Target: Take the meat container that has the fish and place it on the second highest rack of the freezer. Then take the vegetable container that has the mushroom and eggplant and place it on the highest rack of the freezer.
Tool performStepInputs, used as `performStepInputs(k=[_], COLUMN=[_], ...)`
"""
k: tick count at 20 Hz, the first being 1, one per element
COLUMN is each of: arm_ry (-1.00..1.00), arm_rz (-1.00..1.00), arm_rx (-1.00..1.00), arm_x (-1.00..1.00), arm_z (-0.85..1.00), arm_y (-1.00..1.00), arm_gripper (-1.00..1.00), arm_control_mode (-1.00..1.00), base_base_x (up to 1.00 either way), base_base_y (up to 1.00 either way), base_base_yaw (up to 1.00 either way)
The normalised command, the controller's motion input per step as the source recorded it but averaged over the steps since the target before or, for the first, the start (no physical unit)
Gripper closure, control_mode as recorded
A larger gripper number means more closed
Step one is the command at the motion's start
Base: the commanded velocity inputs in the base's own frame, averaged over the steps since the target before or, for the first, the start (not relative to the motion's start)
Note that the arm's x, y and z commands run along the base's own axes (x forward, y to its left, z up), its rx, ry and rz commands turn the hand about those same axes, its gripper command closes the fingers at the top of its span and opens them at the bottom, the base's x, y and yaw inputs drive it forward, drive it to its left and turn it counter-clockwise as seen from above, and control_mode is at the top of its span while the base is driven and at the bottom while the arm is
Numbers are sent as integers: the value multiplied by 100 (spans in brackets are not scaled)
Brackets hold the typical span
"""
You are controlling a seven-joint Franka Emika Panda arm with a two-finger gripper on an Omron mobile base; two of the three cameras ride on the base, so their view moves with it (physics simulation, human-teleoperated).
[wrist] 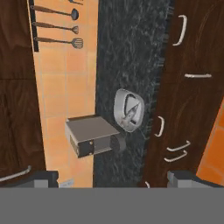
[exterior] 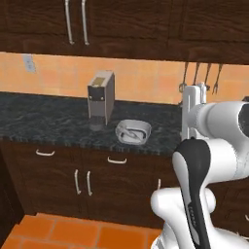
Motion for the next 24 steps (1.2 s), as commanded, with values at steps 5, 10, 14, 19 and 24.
performStepInputs(k=[5, 10, 14, 19, 24], arm_ry=[0, 0, 0, 0, 0], arm_rz=[0, 0, 0, 0, 0], arm_rx=[0, 0, 0, 0, 0], arm_x=[0, 0, 0, 0, 0], arm_z=[0, 0, 0, 0, 0], arm_y=[0, 0, 0, 0, 0], arm_gripper=[-100, -100, -100, -100, -100], arm_control_mode=[100, 100, 100, 100, 100], base_base_x=[41, 73, 60, 37, 8], base_base_y=[61, 30, 0, 2, 1], base_base_yaw=[-28, -17, -9, -18, -5])
